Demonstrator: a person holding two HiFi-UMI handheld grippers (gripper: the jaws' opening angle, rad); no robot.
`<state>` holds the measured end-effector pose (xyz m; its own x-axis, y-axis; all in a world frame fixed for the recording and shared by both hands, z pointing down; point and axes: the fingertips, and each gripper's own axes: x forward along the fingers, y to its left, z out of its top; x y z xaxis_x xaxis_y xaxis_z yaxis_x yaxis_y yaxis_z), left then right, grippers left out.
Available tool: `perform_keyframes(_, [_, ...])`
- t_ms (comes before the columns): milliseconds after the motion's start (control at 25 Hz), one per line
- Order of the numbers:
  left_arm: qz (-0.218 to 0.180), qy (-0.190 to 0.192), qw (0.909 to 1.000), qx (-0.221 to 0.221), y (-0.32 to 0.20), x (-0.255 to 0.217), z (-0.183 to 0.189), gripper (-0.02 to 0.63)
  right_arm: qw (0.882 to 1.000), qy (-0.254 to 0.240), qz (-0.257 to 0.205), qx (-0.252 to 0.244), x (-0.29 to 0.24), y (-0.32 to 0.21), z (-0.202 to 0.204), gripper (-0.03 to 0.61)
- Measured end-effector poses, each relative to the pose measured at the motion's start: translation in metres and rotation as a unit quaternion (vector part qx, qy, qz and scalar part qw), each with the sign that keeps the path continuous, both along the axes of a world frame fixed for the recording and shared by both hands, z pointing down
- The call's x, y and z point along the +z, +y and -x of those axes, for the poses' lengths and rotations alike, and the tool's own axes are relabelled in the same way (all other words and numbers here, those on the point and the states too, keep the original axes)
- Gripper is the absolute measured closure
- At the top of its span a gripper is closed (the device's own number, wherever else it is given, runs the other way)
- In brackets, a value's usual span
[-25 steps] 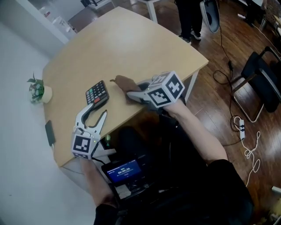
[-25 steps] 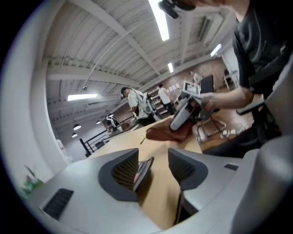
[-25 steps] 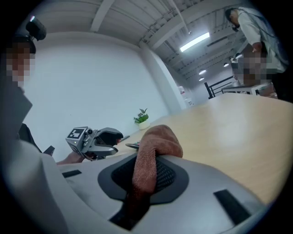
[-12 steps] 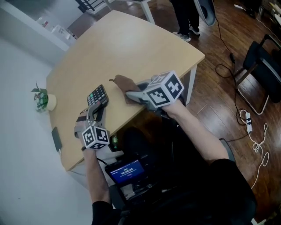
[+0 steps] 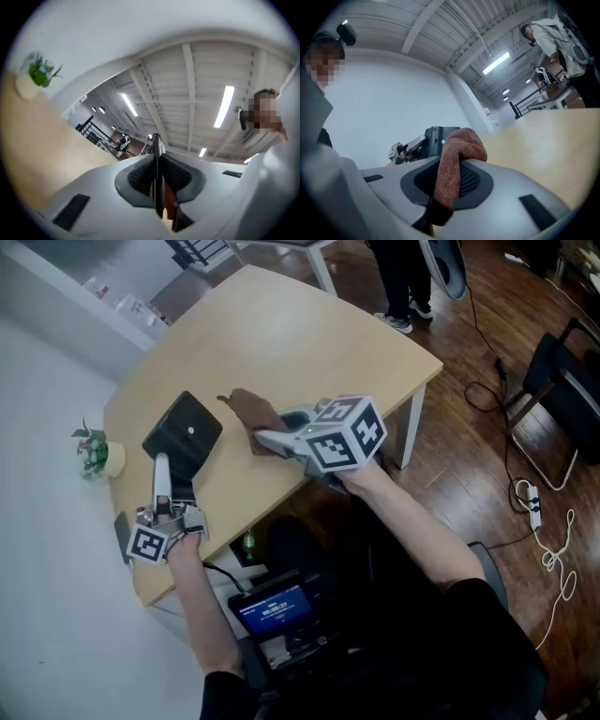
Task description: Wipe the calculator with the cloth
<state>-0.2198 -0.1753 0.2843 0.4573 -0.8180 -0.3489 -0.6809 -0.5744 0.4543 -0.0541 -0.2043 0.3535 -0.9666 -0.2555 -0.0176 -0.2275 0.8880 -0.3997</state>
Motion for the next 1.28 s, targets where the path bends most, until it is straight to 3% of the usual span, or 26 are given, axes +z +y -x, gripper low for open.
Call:
perform_keyframes(120, [-0.010,0.101,0.9934,0.055,0.008,0.000,-0.006,0.558,0.997,-0.023,-0.069,-0.025,-0.045,0.014,0.023,0.522])
perform_keyframes(240, [-0.020,0.142,0.9847,0.098,0.015,-0.001,-0.019,0.557,0.990,0.011,-0.135,-0.049,-0.067,0.029,0.051,0.520])
perform_keyframes(360, [-0.032,0.172,0.9771,0.121,0.023,-0.005,-0.026,0.555,0.983,0.062,-0.165,-0.050,-0.060,0.031,0.068,0.520])
perform_keyframes(760, [-0.034,0.257,0.9579,0.123,0.027,0.006,-0.010,0.555,0.990,0.099,-0.075,0.069,-0.013,-0.043,0.014,0.520])
perform_keyframes(880, [-0.028,0.266,0.9559,0.121,0.023,0.009,-0.008,0.555,0.992,0.065,-0.082,0.074,-0.036,-0.033,0.006,0.520])
perform_keyframes(1040, [-0.024,0.255,0.9583,0.126,0.019,0.010,-0.020,0.555,0.990,0.034,-0.135,0.020,-0.075,0.010,0.031,0.520])
perform_keyframes(1160, [-0.024,0.246,0.9600,0.132,0.020,0.009,-0.030,0.555,0.986,0.055,-0.158,-0.011,-0.071,0.028,0.055,0.520])
perform_keyframes(1280, [-0.027,0.250,0.9578,0.139,0.024,0.008,-0.033,0.548,0.985,0.079,-0.153,-0.001,-0.055,0.020,0.057,0.518])
